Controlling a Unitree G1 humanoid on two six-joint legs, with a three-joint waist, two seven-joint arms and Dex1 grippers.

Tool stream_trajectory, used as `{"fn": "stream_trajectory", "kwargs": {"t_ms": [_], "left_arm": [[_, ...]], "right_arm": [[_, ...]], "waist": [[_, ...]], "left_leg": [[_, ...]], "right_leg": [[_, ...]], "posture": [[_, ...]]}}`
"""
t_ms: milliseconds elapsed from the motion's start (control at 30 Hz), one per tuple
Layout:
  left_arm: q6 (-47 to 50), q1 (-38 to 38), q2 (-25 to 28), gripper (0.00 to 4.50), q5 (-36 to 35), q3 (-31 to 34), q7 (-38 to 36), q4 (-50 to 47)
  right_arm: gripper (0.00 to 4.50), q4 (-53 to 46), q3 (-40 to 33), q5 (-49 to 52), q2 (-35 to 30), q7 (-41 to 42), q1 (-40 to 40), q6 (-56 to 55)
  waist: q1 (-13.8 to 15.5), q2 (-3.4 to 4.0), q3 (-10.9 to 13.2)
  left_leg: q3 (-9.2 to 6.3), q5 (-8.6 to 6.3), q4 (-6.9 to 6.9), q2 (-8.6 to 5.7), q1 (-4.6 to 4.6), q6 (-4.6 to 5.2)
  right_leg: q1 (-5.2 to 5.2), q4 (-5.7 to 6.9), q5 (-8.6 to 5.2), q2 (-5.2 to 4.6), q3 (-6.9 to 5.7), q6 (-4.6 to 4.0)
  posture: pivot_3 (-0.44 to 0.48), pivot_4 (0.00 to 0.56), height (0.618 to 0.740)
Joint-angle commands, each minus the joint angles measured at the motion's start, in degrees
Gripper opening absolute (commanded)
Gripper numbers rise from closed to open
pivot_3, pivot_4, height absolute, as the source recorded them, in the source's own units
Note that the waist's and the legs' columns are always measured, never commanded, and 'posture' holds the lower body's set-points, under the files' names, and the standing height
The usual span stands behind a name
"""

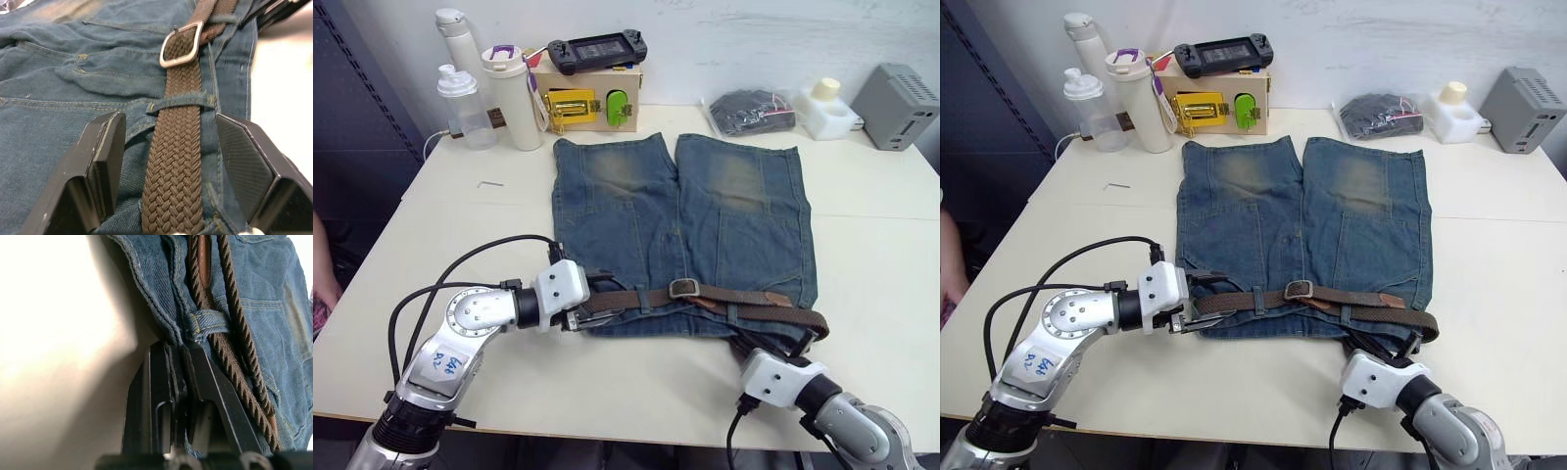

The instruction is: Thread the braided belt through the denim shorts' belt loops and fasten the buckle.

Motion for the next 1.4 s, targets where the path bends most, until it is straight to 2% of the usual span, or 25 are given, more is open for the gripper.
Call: {"fn": "stream_trajectory", "kwargs": {"t_ms": [33,200,300,467,500,667,1000,1167,1400], "left_arm": [[-4.7,-1.3,0.9,3.26,6.2,-2.1,1.4,0.4],[-7.2,-0.3,0.6,3.26,10.5,-3.4,2.5,0.6],[-8.0,0.7,0.5,2.40,13.0,-3.9,3.6,1.0],[-8.0,3.5,1.3,0.22,15.5,-4.1,3.6,1.1],[-8.2,3.9,1.5,0.08,15.9,-3.9,3.8,1.3],[-7.1,5.0,1.8,0.08,15.9,-0.9,5.4,1.9],[-13.6,13.6,8.4,0.08,15.5,8.2,7.2,9.8],[-15.7,14.2,9.0,0.08,15.1,9.2,7.5,13.5],[-17.3,13.2,8.6,0.08,14.5,8.6,7.5,13.6]], "right_arm": [[0.00,0.2,2.2,-0.8,0.7,0.3,0.8,1.0],[0.00,0.1,2.2,-0.7,0.7,0.2,0.7,1.2],[0.00,0.2,2.4,-0.4,0.6,0.3,0.5,1.4],[0.00,0.5,2.5,0.0,0.3,0.4,-0.2,1.6],[0.00,0.5,2.6,0.0,0.3,0.4,-0.3,1.6],[0.00,0.9,2.8,-0.2,0.5,0.4,-0.5,2.2],[0.00,0.6,2.6,0.9,1.2,-0.1,-1.1,5.2],[0.00,0.9,2.4,1.2,0.9,-0.2,-0.9,5.8],[0.00,0.7,2.2,2.0,0.6,0.4,-0.4,7.1]], "waist": [[0.0,-0.02,0.0],[0.0,-0.03,0.0],[0.0,-0.04,0.0],[0.0,-0.08,0.0],[0.0,-0.09,-0.1],[-0.1,-0.11,-0.1],[-0.2,-0.36,-0.2],[-0.2,-0.36,-0.2],[-0.1,-0.37,-0.3]], "left_leg": [[0.00,0.00,0.00,0.00,0.00,0.00],[0.00,-0.01,0.00,0.00,0.00,-0.01],[0.00,-0.01,0.00,0.00,0.00,-0.01],[-0.01,-0.01,0.00,0.00,0.00,-0.01],[-0.01,-0.01,0.00,0.00,0.00,-0.01],[-0.01,-0.01,0.00,0.00,0.01,-0.01],[-0.03,-0.07,-0.03,0.11,0.05,-0.13],[-0.03,-0.09,-0.03,0.11,0.06,-0.15],[-0.03,-0.09,-0.02,0.11,0.07,-0.16]], "right_leg": [[0.00,0.00,0.00,0.00,0.00,0.00],[-0.03,0.05,0.00,0.01,0.00,0.00],[-0.04,0.06,0.00,0.02,0.01,0.00],[-0.05,0.08,-0.01,0.03,0.01,0.01],[-0.05,0.09,-0.01,0.03,0.01,0.01],[-0.05,0.09,-0.01,0.03,0.01,0.02],[-0.09,0.16,-0.11,0.09,-0.03,-0.08],[-0.09,0.18,-0.16,0.09,-0.02,-0.04],[-0.08,0.21,-0.19,0.09,-0.02,-0.01]], "posture": [[0.000,0.150,0.645],[0.000,0.150,0.645],[0.000,0.150,0.645],[0.000,0.150,0.645],[0.000,0.150,0.645],[0.000,0.150,0.645],[0.000,0.150,0.645],[0.000,0.150,0.645],[0.000,0.150,0.645]]}}
